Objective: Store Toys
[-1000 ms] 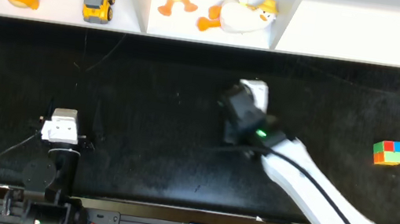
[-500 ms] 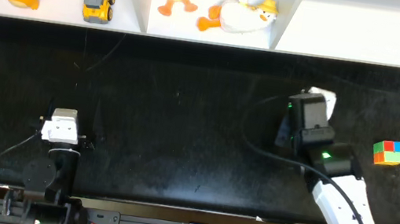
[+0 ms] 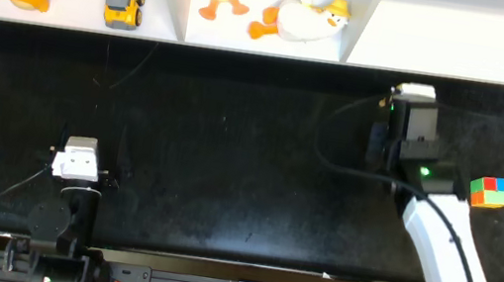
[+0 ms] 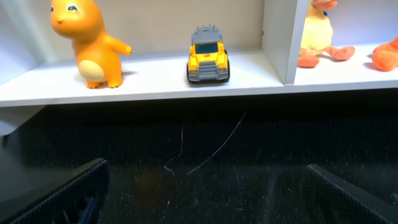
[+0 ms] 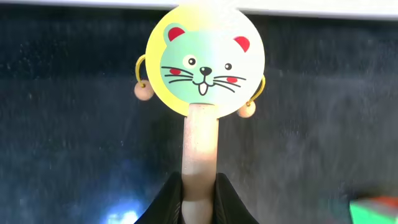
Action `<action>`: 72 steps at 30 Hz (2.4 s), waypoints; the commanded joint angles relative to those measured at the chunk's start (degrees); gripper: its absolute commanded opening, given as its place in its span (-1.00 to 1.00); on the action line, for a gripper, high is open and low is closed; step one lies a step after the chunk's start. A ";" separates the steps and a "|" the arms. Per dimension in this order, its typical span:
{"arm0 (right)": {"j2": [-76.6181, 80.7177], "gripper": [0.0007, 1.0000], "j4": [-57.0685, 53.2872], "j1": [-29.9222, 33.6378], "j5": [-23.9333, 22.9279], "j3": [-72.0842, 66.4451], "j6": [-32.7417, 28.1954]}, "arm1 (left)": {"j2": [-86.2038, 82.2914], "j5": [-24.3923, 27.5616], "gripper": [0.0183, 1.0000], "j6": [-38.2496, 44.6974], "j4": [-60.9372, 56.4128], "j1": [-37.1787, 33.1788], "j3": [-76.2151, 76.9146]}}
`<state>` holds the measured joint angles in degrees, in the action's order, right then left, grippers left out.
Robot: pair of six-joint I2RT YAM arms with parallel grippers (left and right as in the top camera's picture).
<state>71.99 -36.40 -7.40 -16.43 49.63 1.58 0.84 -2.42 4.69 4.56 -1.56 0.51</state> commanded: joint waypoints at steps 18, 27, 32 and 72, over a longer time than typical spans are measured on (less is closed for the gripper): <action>23.17 -0.84 8.26 2.23 2.03 23.30 -11.26 | -0.68 -0.26 0.99 0.90 0.20 0.02 -0.07; 25.40 -0.81 13.64 5.16 6.47 23.37 -11.02 | -0.68 -0.26 1.00 0.90 0.20 0.02 -0.07; 27.50 -0.80 15.85 5.66 8.04 23.37 -10.84 | -0.68 -0.26 1.00 0.90 0.20 0.02 -0.07; 12.85 1.00 9.22 5.14 8.96 11.85 -10.84 | -0.68 -0.26 1.00 0.90 0.20 0.02 -0.07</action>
<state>91.85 -27.22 -1.98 -5.82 66.85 -9.26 0.84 -2.39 4.69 4.58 -1.58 0.51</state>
